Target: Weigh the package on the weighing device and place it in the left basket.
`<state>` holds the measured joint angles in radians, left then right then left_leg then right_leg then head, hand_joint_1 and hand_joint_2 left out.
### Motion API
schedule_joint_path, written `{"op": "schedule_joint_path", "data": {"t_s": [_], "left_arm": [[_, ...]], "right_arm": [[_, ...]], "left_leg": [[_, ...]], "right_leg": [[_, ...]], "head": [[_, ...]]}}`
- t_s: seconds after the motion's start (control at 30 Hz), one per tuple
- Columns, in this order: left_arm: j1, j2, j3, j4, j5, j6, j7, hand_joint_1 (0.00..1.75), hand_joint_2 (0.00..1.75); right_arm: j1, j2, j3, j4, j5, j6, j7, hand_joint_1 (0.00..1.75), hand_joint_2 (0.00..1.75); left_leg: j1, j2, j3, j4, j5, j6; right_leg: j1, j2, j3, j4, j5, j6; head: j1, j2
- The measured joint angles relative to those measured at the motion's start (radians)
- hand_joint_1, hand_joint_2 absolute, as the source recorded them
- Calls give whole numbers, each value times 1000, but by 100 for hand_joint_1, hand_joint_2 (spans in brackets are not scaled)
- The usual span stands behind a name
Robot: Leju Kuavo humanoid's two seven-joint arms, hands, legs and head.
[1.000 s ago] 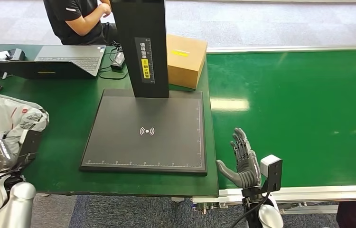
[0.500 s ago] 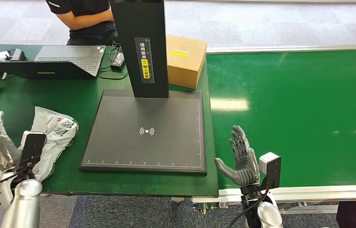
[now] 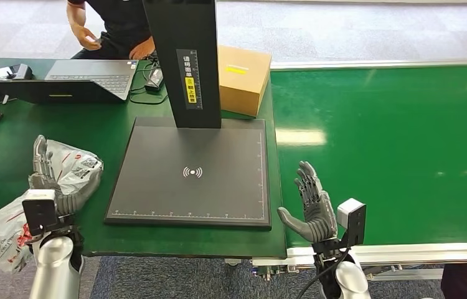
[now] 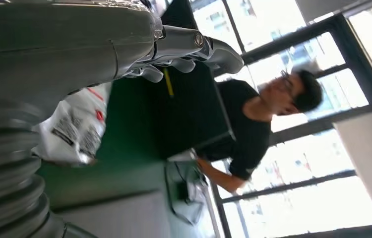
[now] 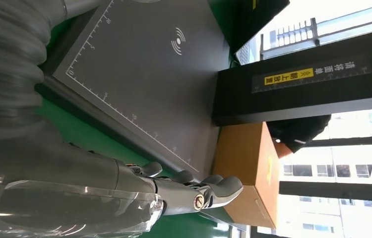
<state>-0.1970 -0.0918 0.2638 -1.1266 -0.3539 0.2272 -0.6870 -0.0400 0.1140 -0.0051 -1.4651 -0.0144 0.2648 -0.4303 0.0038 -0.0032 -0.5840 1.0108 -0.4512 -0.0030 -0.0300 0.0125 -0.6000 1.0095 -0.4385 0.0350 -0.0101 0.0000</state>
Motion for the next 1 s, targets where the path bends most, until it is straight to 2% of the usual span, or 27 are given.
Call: {"op": "schedule_joint_path", "data": {"t_s": [0.03,0.1,0.17,0.23,0.37,0.47,0.63,0.77,0.83,0.9,1.0], "left_arm": [[5,-6,-8,-11,71,-77,13,0,175],[19,-20,-33,-21,247,-328,51,0,175],[34,-37,-71,-21,349,-580,77,0,175],[44,-59,-110,-21,386,-697,92,0,175],[59,-93,-174,-21,468,-739,157,0,175],[71,-107,-224,-21,463,-734,188,0,175],[86,-117,-283,-24,411,-671,200,0,175],[93,-120,-302,-30,401,-658,200,0,175],[95,-120,-309,-33,390,-639,197,0,175],[99,-122,-311,-42,360,-580,180,0,175],[107,-126,-316,-72,307,-485,100,0,175]], "right_arm": [[-5,-1,2,4,3,7,-10,0,175],[-20,-4,14,19,20,23,-39,0,175],[-40,-6,32,38,38,33,-61,0,175],[-51,-6,45,51,47,38,-71,0,175],[-52,-7,59,57,72,37,-79,0,0],[-46,-7,69,54,103,17,-77,0,0],[-22,-7,76,35,157,-39,-69,0,0],[-13,-7,77,21,166,-53,-66,0,175],[-10,-7,78,16,183,-64,-65,0,175],[-7,-7,79,9,215,-79,-68,0,175],[2,-7,82,-7,255,-87,-83,0,175]], "left_leg": [[0,0,0,0,0,0],[0,0,0,0,0,0],[0,-1,0,0,0,0],[0,-1,0,0,0,0],[-1,-1,0,0,0,1],[-1,-2,0,0,0,1],[-1,-2,0,0,0,1],[-1,-2,0,0,0,1],[-1,-2,0,0,0,1],[-1,-2,0,0,0,1],[-1,-2,0,0,0,1]], "right_leg": [[0,0,0,0,0,0],[0,0,0,0,0,0],[0,-1,0,0,0,0],[0,-1,0,0,0,0],[-1,-1,0,0,0,0],[-1,-2,0,0,0,0],[-1,-2,0,0,0,0],[-1,-2,0,0,0,0],[-1,-2,0,0,0,0],[-1,-2,0,0,0,0],[-1,-2,0,0,0,0]], "head": [[0,0],[0,0],[0,0],[0,0],[0,0],[0,0],[0,0],[0,0],[0,0],[0,0],[0,0]]}}
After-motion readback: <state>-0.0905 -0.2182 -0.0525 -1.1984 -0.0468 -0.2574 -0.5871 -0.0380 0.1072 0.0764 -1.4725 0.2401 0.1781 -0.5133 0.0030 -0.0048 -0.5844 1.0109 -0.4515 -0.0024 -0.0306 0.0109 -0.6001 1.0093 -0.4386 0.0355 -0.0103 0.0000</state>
